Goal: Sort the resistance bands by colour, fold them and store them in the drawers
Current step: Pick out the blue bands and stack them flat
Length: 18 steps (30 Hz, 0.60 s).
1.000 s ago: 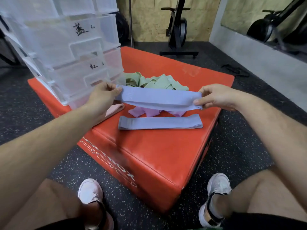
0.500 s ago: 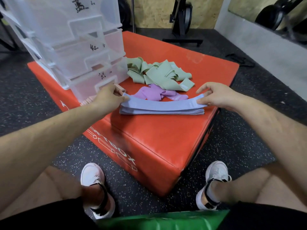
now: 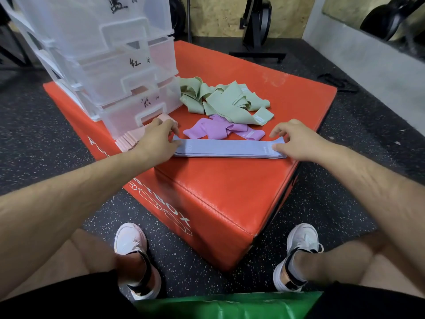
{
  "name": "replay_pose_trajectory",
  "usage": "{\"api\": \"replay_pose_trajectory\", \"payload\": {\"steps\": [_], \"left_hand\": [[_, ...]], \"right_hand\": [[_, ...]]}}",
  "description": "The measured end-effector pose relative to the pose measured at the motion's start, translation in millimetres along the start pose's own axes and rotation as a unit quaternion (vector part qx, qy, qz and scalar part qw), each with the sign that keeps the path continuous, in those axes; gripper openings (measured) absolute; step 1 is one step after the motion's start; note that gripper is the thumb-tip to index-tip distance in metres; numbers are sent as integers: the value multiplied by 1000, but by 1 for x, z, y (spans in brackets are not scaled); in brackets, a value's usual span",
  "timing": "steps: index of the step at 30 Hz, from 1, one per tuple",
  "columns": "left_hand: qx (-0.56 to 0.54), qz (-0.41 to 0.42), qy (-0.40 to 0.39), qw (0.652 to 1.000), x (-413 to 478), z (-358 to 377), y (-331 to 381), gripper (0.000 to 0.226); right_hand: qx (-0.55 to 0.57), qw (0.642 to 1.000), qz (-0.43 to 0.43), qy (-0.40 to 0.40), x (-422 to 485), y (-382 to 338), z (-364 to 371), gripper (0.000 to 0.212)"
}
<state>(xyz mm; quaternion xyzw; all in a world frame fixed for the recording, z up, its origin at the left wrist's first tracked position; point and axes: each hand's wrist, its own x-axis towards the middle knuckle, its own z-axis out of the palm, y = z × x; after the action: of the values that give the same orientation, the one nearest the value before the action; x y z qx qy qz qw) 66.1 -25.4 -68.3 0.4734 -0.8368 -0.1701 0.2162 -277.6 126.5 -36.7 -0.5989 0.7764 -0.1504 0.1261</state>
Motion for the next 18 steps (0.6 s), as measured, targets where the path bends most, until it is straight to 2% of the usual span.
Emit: {"api": "replay_pose_trajectory", "payload": {"steps": [2, 5, 8, 12, 18], "left_hand": [[24, 83, 15, 996, -2, -1, 0, 22], [39, 142, -73, 986, -6, -6, 8, 45], [51, 142, -126, 981, -6, -5, 9, 53], [49, 136, -130, 981, -2, -4, 3, 42], [-4, 135, -137, 981, 4, -1, -4, 43]], "right_hand": [[4, 1000, -23, -12, -2, 1, -3, 31], [-8, 994, -76, -76, -6, 0, -5, 43], [-22, 990, -73, -115, -9, 1, -3, 48], [-28, 991, -72, -111, -8, 2, -4, 47], [-38, 989, -90, -112, -6, 4, -3, 46]]}}
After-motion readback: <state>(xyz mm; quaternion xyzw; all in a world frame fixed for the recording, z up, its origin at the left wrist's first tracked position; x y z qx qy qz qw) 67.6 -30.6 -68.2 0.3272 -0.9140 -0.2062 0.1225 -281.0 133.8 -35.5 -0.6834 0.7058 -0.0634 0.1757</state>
